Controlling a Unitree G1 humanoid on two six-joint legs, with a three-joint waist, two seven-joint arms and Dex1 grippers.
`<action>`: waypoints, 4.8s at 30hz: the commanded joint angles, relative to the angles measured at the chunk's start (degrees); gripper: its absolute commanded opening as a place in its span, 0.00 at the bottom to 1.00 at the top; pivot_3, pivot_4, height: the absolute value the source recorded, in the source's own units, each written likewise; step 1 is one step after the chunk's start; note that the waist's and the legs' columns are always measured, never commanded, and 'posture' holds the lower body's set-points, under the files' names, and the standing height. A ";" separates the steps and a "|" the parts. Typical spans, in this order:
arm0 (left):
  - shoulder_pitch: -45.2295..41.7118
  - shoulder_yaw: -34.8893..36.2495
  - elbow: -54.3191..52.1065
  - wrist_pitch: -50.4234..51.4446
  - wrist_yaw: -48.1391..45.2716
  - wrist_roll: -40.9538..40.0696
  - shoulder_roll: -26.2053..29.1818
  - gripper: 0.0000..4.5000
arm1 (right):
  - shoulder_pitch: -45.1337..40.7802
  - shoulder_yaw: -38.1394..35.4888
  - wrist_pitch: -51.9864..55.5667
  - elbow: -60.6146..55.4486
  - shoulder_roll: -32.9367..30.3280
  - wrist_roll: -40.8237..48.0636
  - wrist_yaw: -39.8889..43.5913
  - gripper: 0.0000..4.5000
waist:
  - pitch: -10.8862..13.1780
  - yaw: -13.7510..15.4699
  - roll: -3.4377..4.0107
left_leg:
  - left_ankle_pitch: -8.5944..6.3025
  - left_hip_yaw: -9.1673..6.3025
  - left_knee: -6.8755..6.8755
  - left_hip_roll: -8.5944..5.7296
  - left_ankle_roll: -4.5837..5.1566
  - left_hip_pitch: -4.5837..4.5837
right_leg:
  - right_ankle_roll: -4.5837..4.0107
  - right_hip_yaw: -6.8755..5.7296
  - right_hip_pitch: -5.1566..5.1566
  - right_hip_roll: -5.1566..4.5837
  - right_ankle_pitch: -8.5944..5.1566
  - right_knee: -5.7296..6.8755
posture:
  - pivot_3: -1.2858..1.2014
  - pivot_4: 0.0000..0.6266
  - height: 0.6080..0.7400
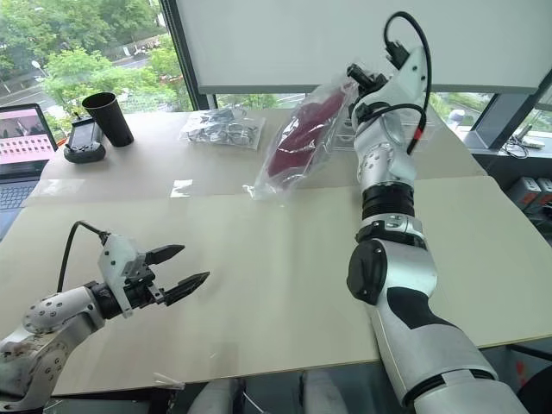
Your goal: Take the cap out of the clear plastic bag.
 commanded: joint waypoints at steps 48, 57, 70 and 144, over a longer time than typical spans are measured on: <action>-0.32 1.65 1.51 0.19 0.71 -0.45 -2.66 1.00 | -18.54 9.03 -1.24 17.64 7.98 5.02 28.21 0.01 | 0.23 0.49 0.07 | -0.01 -0.15 0.12 0.26 -0.19 -0.65 | -0.20 0.13 -0.86 0.43 0.05 0.54 | 0.52 0.24 1.00; 2.46 3.62 -0.44 0.56 1.93 -1.14 -2.59 1.00 | -15.46 26.80 -16.58 15.73 11.56 -11.15 65.99 0.01 | 0.25 -0.91 0.08 | -0.02 -0.12 0.10 0.29 -0.18 -0.61 | -0.20 0.19 -0.86 0.47 0.04 0.55 | 0.52 0.24 1.00; 3.04 4.18 -1.94 2.70 2.59 -2.43 -2.42 1.00 | 8.88 51.05 -20.51 13.20 11.92 -34.59 67.80 0.07 | 0.36 -0.43 -0.05 | 0.04 -0.17 0.21 0.43 -0.36 -0.22 | -0.37 0.12 -0.72 0.59 -0.08 0.99 | 0.52 0.24 1.00; 9.53 17.91 -8.84 9.96 13.16 -17.31 -5.91 1.00 | 19.20 62.39 20.95 -43.17 14.77 -38.59 28.15 0.32 | 0.13 -0.34 -0.40 | -0.05 -0.14 0.07 1.10 -0.35 -0.12 | -0.60 0.08 -0.77 1.27 -0.33 0.95 | 0.52 0.24 1.00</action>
